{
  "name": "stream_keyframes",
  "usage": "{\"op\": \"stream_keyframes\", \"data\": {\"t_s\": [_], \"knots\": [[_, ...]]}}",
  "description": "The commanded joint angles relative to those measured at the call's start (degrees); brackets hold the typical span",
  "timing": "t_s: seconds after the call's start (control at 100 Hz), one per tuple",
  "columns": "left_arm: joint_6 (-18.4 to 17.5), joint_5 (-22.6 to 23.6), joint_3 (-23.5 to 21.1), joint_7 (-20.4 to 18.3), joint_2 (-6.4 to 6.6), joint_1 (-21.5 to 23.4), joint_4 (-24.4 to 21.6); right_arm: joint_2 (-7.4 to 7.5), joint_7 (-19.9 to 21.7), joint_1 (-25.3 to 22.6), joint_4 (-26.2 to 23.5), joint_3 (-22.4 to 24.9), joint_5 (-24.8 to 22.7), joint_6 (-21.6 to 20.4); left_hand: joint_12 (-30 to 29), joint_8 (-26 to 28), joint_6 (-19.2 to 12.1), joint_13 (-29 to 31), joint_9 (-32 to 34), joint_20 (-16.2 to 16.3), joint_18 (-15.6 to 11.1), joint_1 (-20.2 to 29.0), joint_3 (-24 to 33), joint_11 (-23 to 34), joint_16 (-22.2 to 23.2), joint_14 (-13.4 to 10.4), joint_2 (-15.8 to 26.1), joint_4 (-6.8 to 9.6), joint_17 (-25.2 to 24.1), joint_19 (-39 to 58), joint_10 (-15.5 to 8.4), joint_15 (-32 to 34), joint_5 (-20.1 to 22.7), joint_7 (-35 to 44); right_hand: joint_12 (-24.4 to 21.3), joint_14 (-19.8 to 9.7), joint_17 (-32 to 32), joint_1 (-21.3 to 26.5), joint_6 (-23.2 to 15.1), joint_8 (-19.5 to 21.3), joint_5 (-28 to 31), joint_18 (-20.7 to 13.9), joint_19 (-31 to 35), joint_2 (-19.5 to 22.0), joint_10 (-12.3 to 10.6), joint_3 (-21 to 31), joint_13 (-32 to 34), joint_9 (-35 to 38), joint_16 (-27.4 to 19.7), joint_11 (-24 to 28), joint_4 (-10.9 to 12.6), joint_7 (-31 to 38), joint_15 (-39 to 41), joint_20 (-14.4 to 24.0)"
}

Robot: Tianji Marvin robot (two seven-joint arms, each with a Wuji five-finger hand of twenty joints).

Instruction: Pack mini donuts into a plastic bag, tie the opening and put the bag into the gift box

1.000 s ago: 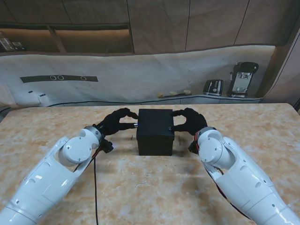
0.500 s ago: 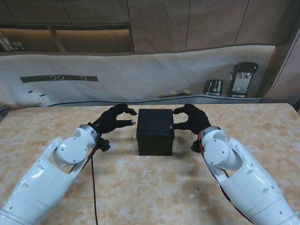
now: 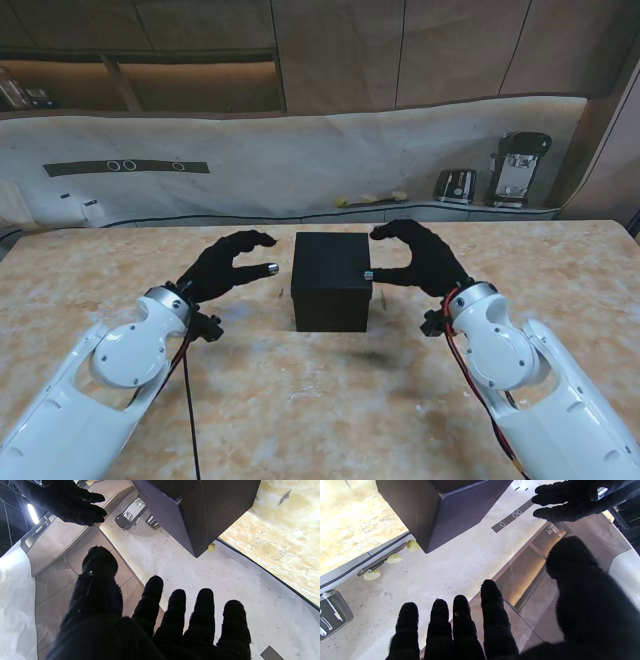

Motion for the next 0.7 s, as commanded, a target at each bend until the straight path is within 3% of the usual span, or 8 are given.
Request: {"op": "stream_keyframes", "data": {"t_s": [0.0,0.14,0.19,0.28,0.36,0.49,0.69], "knots": [[-0.64,0.52,-0.50,-0.60,0.23,2.49,-1.30,0.31,0.67,-2.56,-1.63,0.34,-0.17,-0.49,0.83,-1.01,0.16,1.28,1.03,1.25,-0.04,-0.94,-0.16,0.52,1.33,0.13,-0.59,0.03,-1.92,5.54,-0.04,1.75,-0.92,-1.81,1.89,-0.05,-0.25,-1.65,1.18,-0.04,0.77,0.22,2.83,-1.08,0.10,0.31,0.99,1.21,0.82,-0.75,1.52,-1.03,0.27,-1.56],[-1.89,1.81,-2.16,0.16,0.36,7.28,-4.41,0.43,-0.10,-7.38,-4.61,2.62,-0.85,-3.11,1.10,-1.04,0.17,1.55,1.33,-1.29,-1.18,-0.99,-0.20,0.67,1.44,0.09,-0.65,0.00,-3.92,12.12,0.03,2.36,-0.62,-1.80,1.95,0.14,-0.16,-1.81,1.82,-0.16,1.15,0.34,4.16,-1.10,0.27,0.46,1.42,1.67,0.88,-0.58,1.65,-1.00,0.39,-1.89],[-2.27,2.18,-2.59,0.54,0.36,8.84,-5.28,0.46,-0.41,-9.14,-5.59,3.33,-1.08,-3.83,1.19,-1.14,0.16,1.42,1.27,-4.18,-1.79,-0.87,-0.25,0.74,1.45,0.06,-0.65,-0.04,-4.53,14.52,0.07,2.61,-0.64,-1.89,1.97,0.26,-0.31,-1.91,2.04,-0.19,1.26,0.35,4.68,-1.09,0.36,0.51,1.49,1.75,0.90,-0.54,1.70,-0.98,0.43,-2.03],[-2.99,2.77,-3.28,0.94,0.41,11.35,-6.59,0.42,-1.40,-12.14,-7.06,4.40,-1.70,-5.11,1.14,-1.15,0.07,1.65,1.29,-4.77,-2.67,-0.79,-0.20,0.72,1.46,0.13,-0.63,-0.02,-4.54,14.65,0.00,2.74,-0.63,-1.87,2.05,0.26,-1.33,-2.20,2.63,-0.42,1.44,0.35,7.41,-1.10,0.27,0.76,1.61,2.00,0.92,-0.42,1.79,-0.90,0.65,-3.50],[-3.00,2.93,-3.61,1.72,0.30,13.49,-7.71,0.30,-2.55,-14.65,-8.21,5.16,-2.26,-5.84,0.96,-1.17,-1.93,1.54,1.50,-5.39,-1.82,-0.51,-0.17,0.56,1.29,0.24,-0.77,-0.03,-4.76,14.39,-0.06,2.58,1.01,-1.46,2.05,0.10,-1.99,-2.36,3.90,-0.71,0.77,0.44,7.46,-1.03,0.19,0.76,1.69,2.19,0.89,-0.40,1.80,-1.39,0.64,-4.05],[-3.84,4.55,-4.23,2.25,0.39,16.28,-8.80,0.16,-4.09,-18.32,-9.65,6.29,-3.27,-7.10,0.65,-1.90,-0.63,0.85,1.01,-6.50,-1.74,-0.68,-0.24,0.10,0.76,-0.04,-0.74,-0.04,-5.41,13.37,-0.31,1.75,0.10,-2.60,2.02,-0.17,-2.65,-2.45,4.27,-1.05,0.36,0.45,7.71,-0.97,-0.10,0.84,1.71,2.41,0.84,-0.47,1.86,-1.70,0.56,-4.60],[-4.33,6.58,-4.30,4.06,0.25,19.50,-10.00,0.06,-5.58,-22.40,-10.59,7.06,-4.23,-8.76,0.59,-1.96,-1.37,-0.17,0.84,-9.63,-1.89,-0.45,-0.18,0.00,0.33,-0.64,-0.78,-0.01,-7.63,8.95,-0.37,0.69,0.11,-2.52,1.98,-0.36,-2.81,-2.49,4.83,-1.32,-0.06,0.41,8.04,-1.00,-0.20,0.99,1.81,2.44,0.75,-0.59,1.95,-1.68,0.28,-5.14]]}}
